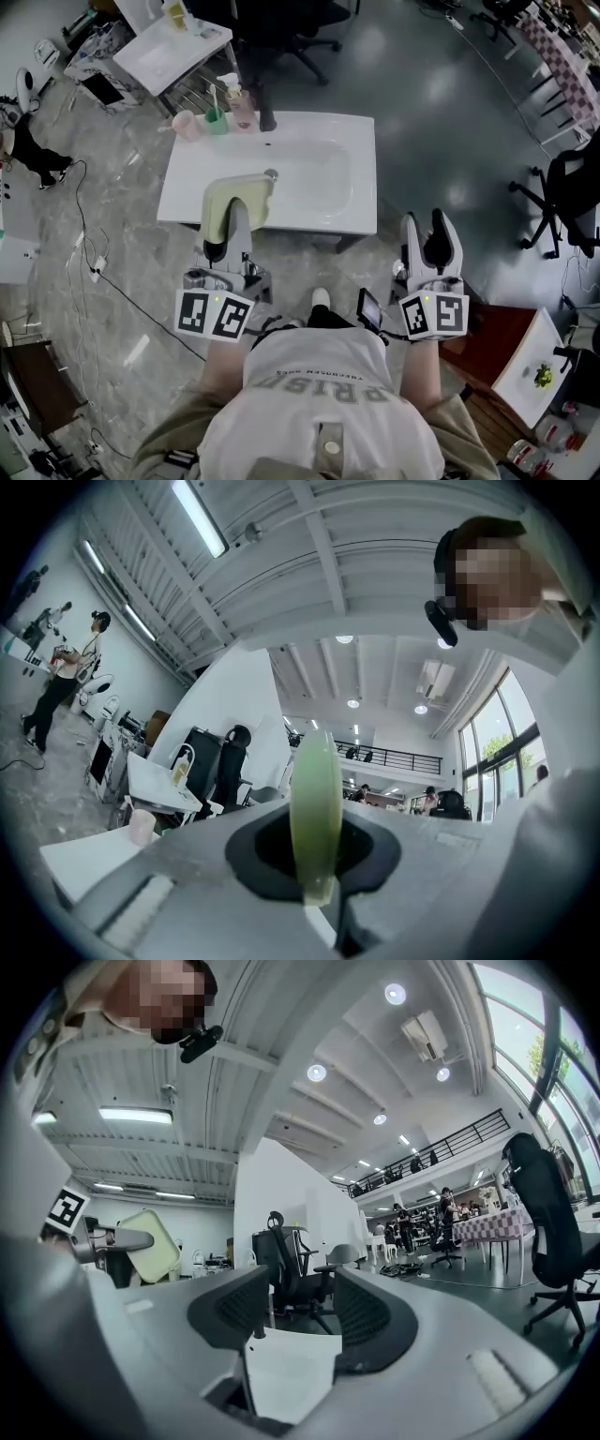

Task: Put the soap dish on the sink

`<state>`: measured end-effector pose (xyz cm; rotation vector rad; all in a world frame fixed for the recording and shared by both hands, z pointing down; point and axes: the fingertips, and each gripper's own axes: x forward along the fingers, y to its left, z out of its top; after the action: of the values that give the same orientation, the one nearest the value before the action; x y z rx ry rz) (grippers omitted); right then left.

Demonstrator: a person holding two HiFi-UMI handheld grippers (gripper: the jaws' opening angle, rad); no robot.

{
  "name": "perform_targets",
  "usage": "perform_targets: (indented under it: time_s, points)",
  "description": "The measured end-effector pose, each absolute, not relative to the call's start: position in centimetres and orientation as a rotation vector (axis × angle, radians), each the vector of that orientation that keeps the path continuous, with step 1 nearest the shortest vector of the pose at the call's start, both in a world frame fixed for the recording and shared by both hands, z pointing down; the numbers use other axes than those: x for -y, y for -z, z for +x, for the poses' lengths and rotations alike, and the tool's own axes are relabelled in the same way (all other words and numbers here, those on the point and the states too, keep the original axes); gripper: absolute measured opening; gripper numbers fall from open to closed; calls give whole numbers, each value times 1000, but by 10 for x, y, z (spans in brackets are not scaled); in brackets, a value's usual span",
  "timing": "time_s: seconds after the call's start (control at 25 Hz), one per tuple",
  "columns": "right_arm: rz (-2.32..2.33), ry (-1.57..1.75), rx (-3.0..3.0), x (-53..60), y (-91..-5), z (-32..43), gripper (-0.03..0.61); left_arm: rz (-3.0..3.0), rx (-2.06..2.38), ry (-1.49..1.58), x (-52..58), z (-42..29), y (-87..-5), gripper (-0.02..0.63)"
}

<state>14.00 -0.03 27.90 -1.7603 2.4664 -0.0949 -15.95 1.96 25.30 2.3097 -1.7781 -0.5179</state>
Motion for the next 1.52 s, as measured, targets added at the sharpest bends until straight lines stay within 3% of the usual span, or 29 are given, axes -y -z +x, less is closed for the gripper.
perform_targets:
  time_s: [1.0,1.52]
  points:
    - [-1871,273,-2429,106,-332,101,219,2384,1514,386,114,-154,-293,18]
    - [-1576,587,-2355,155,-332,52,219,2338,1198,473,159,-116,-306,18]
